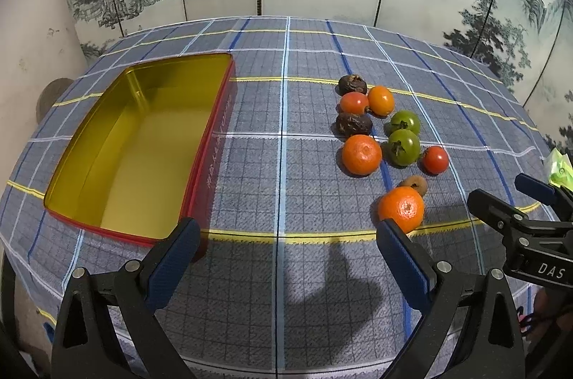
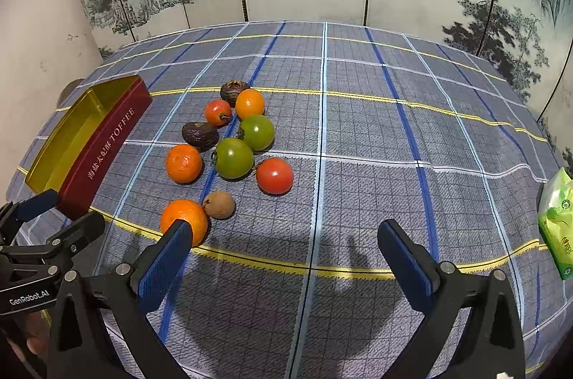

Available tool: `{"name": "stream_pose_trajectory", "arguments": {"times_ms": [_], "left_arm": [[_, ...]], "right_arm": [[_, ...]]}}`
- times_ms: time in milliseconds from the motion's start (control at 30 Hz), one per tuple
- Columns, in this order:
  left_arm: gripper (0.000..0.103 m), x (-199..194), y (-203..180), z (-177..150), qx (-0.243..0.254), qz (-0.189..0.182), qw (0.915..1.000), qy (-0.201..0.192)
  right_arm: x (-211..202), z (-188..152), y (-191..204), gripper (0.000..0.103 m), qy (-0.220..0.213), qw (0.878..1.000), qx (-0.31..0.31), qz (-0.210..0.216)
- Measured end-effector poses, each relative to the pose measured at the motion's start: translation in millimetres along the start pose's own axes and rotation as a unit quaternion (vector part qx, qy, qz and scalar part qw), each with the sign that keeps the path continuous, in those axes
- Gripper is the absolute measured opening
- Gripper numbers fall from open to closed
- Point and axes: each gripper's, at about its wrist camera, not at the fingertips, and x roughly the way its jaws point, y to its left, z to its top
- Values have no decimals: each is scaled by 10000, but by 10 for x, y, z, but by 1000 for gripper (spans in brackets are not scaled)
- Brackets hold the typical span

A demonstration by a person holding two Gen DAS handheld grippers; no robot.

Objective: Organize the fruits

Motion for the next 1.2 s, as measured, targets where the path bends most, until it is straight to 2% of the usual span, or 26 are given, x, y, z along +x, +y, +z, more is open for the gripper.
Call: {"name": "stream_pose_trajectory", "arguments": {"times_ms": [1200], "left_arm": [[98,23,4,-7,8,12,10000,50]], "right_arm": [[88,-56,30,103,147,9999,-28,28]]}}
